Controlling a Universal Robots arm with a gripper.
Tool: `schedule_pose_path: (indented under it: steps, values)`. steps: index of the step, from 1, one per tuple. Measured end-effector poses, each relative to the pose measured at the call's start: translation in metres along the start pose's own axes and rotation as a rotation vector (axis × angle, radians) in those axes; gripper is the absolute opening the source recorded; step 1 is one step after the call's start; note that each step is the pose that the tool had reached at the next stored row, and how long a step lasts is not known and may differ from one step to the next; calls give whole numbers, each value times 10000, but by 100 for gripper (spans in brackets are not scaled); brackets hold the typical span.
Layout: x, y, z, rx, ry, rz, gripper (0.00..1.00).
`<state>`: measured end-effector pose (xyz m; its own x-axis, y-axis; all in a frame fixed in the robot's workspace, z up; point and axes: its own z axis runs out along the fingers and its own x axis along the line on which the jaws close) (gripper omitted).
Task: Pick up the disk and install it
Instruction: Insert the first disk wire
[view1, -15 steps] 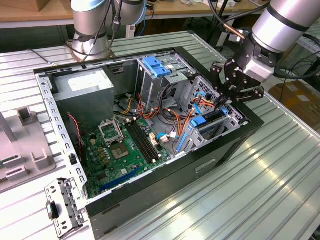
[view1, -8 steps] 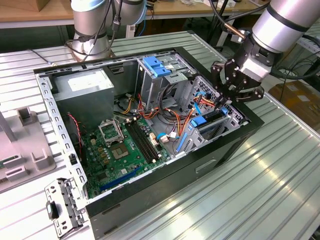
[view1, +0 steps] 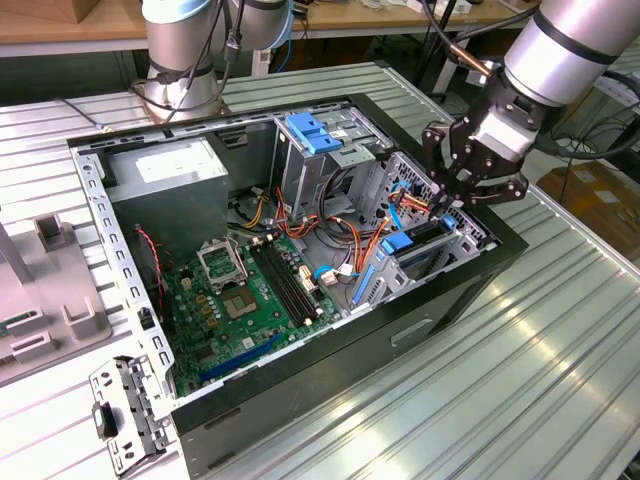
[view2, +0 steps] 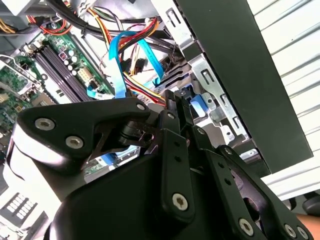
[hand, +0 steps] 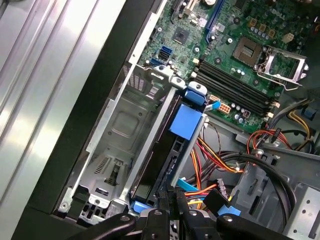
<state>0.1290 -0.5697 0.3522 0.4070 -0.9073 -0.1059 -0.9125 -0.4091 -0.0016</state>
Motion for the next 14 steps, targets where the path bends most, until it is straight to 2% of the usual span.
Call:
schedule_pose_path:
  steps: [14]
  values:
    - [1, 0, 4, 111, 2, 1048, 17]
